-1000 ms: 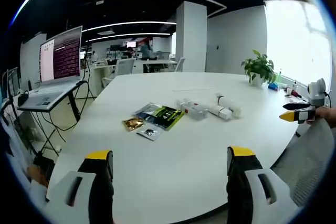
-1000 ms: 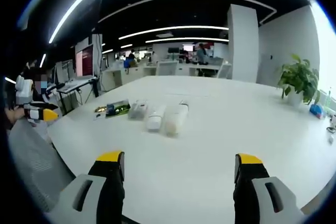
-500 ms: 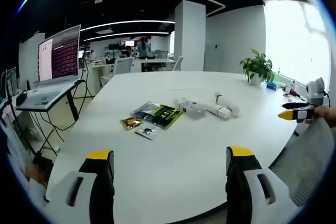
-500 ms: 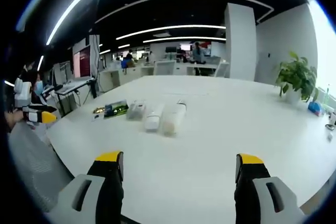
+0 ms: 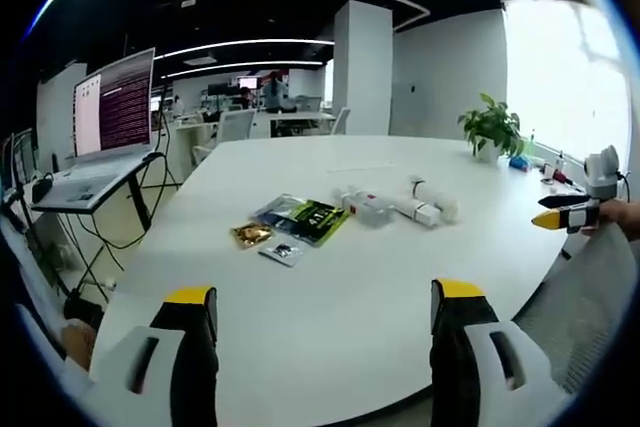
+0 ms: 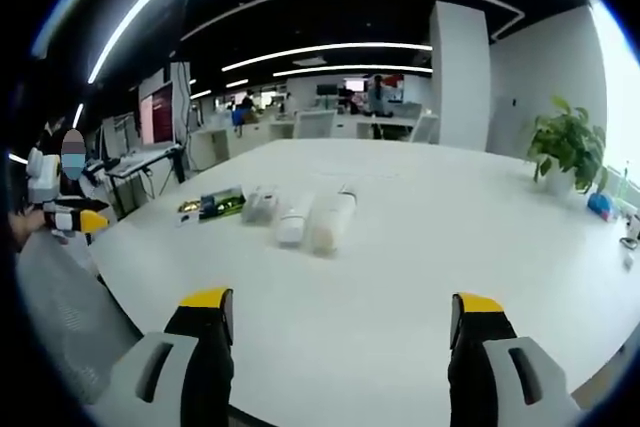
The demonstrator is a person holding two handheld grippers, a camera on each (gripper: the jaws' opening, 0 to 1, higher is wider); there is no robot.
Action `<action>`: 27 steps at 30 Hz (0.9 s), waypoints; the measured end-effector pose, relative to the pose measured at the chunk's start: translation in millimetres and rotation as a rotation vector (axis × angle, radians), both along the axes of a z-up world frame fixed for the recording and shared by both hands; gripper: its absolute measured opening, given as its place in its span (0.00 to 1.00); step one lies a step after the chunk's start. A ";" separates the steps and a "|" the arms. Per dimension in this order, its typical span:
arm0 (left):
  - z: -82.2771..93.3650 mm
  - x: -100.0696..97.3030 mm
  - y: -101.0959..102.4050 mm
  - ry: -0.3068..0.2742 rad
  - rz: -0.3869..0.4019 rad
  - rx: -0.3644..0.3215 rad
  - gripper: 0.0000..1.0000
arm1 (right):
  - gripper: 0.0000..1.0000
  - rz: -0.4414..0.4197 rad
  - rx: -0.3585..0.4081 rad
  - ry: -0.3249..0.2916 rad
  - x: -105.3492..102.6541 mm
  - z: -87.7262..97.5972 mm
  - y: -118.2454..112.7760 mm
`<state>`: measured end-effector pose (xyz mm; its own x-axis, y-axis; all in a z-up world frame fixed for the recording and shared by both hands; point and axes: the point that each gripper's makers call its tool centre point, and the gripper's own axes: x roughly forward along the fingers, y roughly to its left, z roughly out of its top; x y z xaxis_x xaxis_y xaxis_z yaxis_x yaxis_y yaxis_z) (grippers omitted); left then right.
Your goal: Arrange the skincare products in the storage area until every visible bottle or jar stands upright without overlapping.
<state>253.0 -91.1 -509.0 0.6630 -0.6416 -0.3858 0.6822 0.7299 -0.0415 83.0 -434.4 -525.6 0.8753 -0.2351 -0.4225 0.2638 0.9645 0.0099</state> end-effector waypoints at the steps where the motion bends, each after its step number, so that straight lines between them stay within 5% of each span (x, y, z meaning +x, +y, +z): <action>1: -0.5 0.3 0.0 0.001 -0.002 0.003 0.81 | 0.92 0.002 0.000 0.009 -0.3 0.1 0.4; 13: 0.7 0.4 0.8 -0.002 0.004 0.001 0.79 | 0.92 -0.014 -0.011 -0.046 12.5 70.3 -8.4; 21: -0.1 3.8 2.7 -0.004 0.010 -0.002 0.77 | 0.86 0.039 0.003 -0.025 42.0 96.0 -8.6; 27: -0.4 1.7 3.2 0.003 0.014 -0.001 0.77 | 0.83 0.110 -0.015 0.037 67.8 96.7 -5.9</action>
<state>254.7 -87.9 -509.4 0.6706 -0.6327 -0.3873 0.6717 0.7394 -0.0447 150.8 -440.3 -428.8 0.8799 -0.1452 -0.4524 0.1565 0.9876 -0.0126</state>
